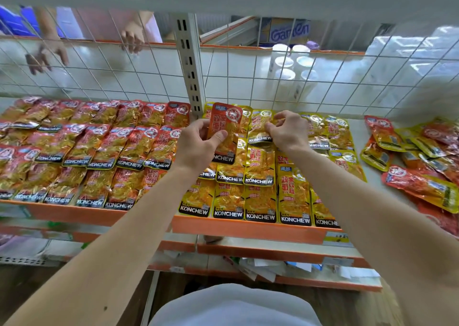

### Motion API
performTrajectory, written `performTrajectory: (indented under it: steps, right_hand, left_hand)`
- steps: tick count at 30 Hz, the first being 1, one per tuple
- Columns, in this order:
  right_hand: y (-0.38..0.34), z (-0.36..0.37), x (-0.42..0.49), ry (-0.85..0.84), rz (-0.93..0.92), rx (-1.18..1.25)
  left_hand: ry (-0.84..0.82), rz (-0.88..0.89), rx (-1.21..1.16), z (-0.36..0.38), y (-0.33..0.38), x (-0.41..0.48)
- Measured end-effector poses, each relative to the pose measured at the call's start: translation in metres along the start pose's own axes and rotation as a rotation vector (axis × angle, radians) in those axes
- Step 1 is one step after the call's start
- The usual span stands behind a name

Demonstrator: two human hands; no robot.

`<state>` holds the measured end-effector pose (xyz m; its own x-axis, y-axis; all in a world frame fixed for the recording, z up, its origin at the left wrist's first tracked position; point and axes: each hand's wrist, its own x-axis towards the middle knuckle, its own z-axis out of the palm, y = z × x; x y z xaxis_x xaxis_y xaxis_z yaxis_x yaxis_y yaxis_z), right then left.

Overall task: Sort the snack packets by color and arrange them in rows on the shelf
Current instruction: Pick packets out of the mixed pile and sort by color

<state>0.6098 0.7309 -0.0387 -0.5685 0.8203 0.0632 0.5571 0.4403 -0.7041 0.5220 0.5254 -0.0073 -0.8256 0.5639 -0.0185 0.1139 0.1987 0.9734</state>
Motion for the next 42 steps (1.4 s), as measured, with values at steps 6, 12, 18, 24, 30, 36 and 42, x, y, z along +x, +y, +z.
performTrajectory:
  steps: [6, 12, 18, 24, 30, 36, 42]
  right_hand:
    - [0.003, -0.001, -0.019, -0.001, -0.265, -0.197]
    - [0.0, 0.002, -0.022, -0.191, -0.255, -0.379]
    - [-0.002, 0.003, -0.015, -0.198, -0.18, -0.315]
    - [-0.008, 0.0, -0.036, -0.112, -0.241, -0.26]
    - [-0.033, 0.001, -0.084, -0.008, -0.362, -0.232]
    - [-0.066, 0.021, -0.124, -0.027, -0.384, -0.234]
    - [-0.092, 0.048, -0.152, -0.026, -0.361, -0.212]
  left_hand:
    - [-0.041, 0.013, -0.033, 0.0, 0.0, -0.003]
    - [-0.06, -0.002, -0.081, 0.001, -0.003, -0.009]
    - [-0.063, -0.029, -0.087, 0.0, -0.007, -0.007]
    - [-0.074, -0.045, -0.089, -0.005, -0.011, -0.009]
    - [-0.074, -0.039, -0.08, -0.026, -0.012, -0.011]
    - [-0.064, -0.004, -0.041, -0.059, -0.017, -0.014]
    - [-0.046, -0.007, -0.024, -0.101, -0.032, -0.022]
